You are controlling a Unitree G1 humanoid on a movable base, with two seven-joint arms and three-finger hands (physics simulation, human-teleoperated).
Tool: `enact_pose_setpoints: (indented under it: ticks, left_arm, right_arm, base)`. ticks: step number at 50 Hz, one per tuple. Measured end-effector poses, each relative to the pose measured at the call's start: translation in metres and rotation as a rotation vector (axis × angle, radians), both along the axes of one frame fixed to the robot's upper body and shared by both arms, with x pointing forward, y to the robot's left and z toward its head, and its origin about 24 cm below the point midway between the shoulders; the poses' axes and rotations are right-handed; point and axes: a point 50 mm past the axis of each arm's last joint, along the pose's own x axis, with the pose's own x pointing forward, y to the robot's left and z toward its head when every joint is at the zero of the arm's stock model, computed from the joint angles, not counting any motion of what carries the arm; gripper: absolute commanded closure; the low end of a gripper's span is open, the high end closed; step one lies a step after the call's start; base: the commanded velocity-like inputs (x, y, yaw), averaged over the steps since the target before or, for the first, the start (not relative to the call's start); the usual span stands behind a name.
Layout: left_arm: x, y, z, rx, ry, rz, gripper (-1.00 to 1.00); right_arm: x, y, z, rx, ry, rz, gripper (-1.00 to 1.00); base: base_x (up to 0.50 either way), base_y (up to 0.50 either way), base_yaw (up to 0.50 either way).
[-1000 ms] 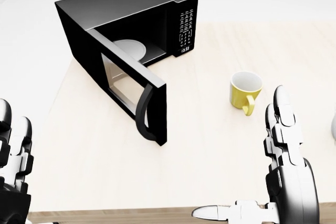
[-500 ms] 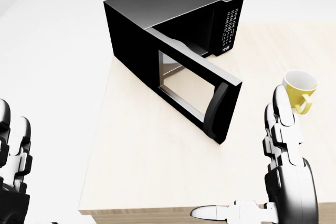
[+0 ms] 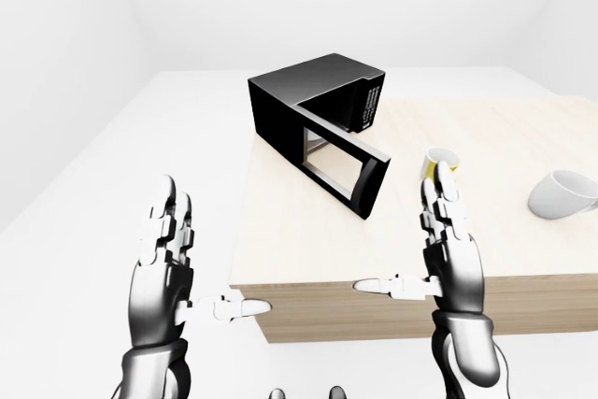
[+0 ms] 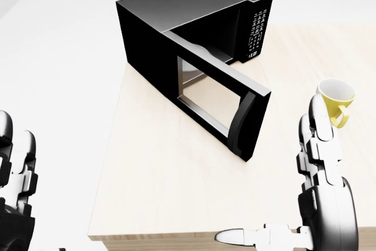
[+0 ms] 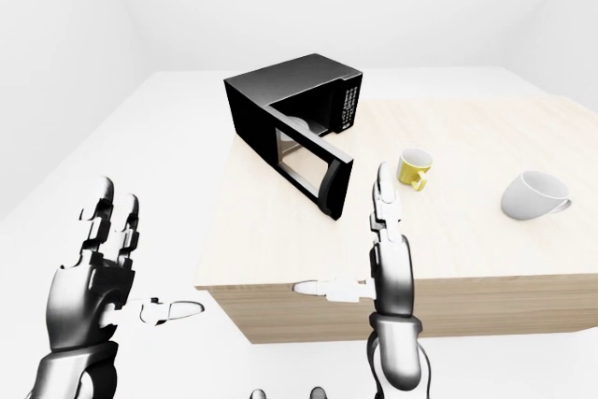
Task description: Close the microwave.
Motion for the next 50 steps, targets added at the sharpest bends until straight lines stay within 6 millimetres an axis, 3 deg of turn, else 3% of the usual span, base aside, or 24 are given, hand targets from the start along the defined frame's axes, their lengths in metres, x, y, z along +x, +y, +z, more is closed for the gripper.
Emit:
enact_pose_setpoints:
  ticks: [4,23,45,50]
  left_arm:
    - [0.0003,-0.0003,-0.0002,0.001,0.003,-0.001,-1.00]
    - [0.0013,-0.0012,-0.0007,0.006,0.015,-0.003,-1.00]
    - [0.0034,-0.0011,-0.0016,0.013,0.034,0.008,-1.00]
    - [0.0030,-0.0012,-0.0017,0.016,0.036,0.010,-1.00]
  right_arm:
    - [-0.0001,-0.0002,0.0003,-0.002,-0.002,-0.002,-1.00]
    - [0.0000,-0.0004,0.0001,-0.012,-0.003,-0.007,-1.00]
    - [0.0033,0.0008,-0.0015,-0.001,0.026,-0.028,-1.00]
    - [0.0021,0.0011,-0.0008,0.005,0.027,-0.021,-1.00]
  base:
    - [0.00,0.00,0.00]
    - [0.00,0.50,0.00]
    - [0.00,0.00,0.00]
    - [0.43,0.00,0.00]
